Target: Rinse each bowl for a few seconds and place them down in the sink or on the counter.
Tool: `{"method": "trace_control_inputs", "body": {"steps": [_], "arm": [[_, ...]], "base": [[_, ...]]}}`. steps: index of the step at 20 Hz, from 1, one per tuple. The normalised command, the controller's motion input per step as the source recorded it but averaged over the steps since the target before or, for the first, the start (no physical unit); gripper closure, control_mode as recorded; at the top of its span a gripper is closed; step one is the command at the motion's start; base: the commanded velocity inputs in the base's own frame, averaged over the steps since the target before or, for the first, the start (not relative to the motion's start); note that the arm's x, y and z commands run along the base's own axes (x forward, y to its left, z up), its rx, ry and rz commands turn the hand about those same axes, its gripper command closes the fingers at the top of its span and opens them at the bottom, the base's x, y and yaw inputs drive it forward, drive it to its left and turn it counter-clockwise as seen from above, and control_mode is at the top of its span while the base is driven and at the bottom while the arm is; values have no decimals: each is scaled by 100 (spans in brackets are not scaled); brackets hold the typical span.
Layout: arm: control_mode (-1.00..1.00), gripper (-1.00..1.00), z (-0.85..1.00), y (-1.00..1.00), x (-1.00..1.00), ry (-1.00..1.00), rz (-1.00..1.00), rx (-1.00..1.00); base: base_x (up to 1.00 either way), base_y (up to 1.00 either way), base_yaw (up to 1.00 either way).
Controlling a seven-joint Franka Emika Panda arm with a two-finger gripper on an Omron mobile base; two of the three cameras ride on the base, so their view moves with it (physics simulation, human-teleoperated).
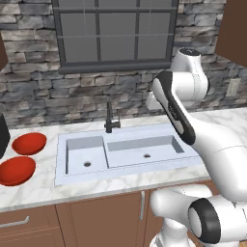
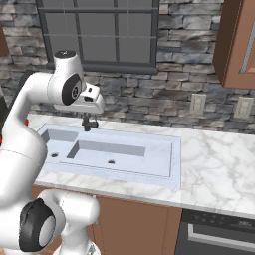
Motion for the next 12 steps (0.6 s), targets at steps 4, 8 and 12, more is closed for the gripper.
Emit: {"method": "trace_control_inputs", "body": {"steps": [4, 8, 12], "arm": [[-100, -100, 0, 0, -7, 0, 0, 0], [-100, -100, 0, 2, -19, -5, 0, 0], [-100, -100, 0, 1, -29, -6, 0, 0]], "base": [[0, 0, 0], [0, 0, 0], [0, 0, 0]]}}
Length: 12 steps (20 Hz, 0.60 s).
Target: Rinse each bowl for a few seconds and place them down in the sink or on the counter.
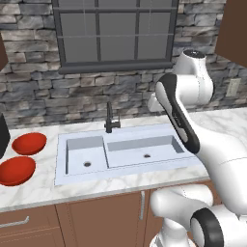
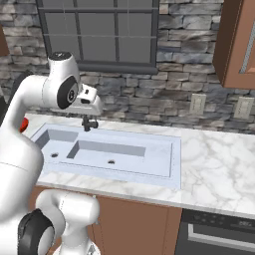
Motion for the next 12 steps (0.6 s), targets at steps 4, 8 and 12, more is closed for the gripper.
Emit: {"method": "trace_control_inputs", "body": {"steps": [4, 8, 12], "arm": [[-100, -100, 0, 0, -32, -4, 0, 0], [-100, -100, 0, 2, -19, -7, 0, 0], [-100, -100, -12, 9, -1, -12, 4, 0]], "base": [[0, 0, 0], [0, 0, 0], [0, 0, 0]]}}
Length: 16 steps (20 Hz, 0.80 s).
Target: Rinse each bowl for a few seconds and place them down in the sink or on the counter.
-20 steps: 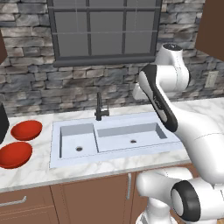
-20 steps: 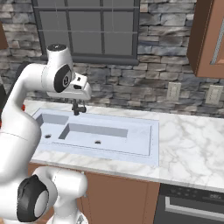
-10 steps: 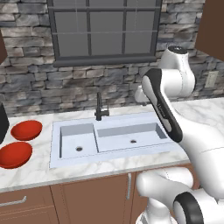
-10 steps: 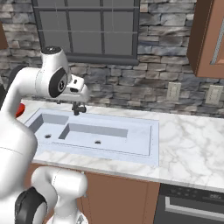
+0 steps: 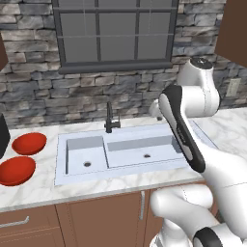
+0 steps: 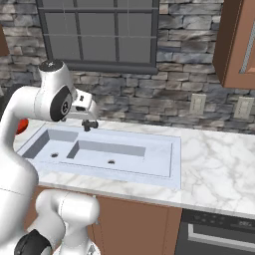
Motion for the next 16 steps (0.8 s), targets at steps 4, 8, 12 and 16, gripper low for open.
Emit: {"method": "trace_control_inputs", "body": {"steps": [4, 8, 12, 16], "arm": [[-100, -100, -12, 8, 0, -13, 3, 0], [-100, -100, -23, 4, 0, -13, 3, 0], [-100, -100, -20, 0, 1, -12, 1, 0], [-100, -100, -19, 2, 12, -11, 0, 0]], "base": [[0, 0, 0], [0, 0, 0], [0, 0, 0], [0, 0, 0]]}}
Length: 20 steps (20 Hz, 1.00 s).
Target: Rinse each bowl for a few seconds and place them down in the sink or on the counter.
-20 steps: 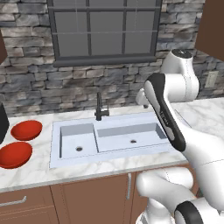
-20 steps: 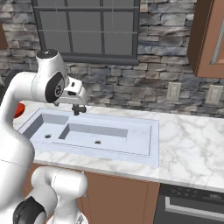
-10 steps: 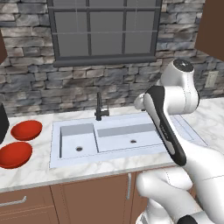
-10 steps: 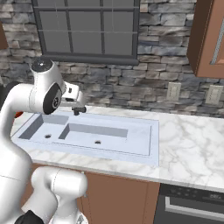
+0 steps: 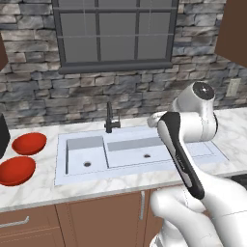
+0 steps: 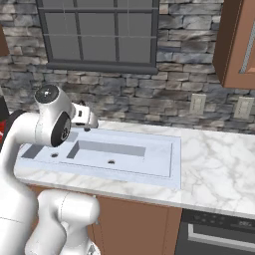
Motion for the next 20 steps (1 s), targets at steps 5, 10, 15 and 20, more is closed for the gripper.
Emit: {"method": "trace_control_inputs", "body": {"steps": [5, 10, 15, 20], "arm": [[-100, -100, -13, 2, 20, -8, 0, 0], [-100, -100, -8, 3, 24, -2, 0, 0], [-100, -100, -5, 8, 32, 0, 0, 0], [-100, -100, -2, 8, 36, 0, 0, 0]], "base": [[0, 0, 0], [0, 0, 0], [0, 0, 0], [0, 0, 0]]}}
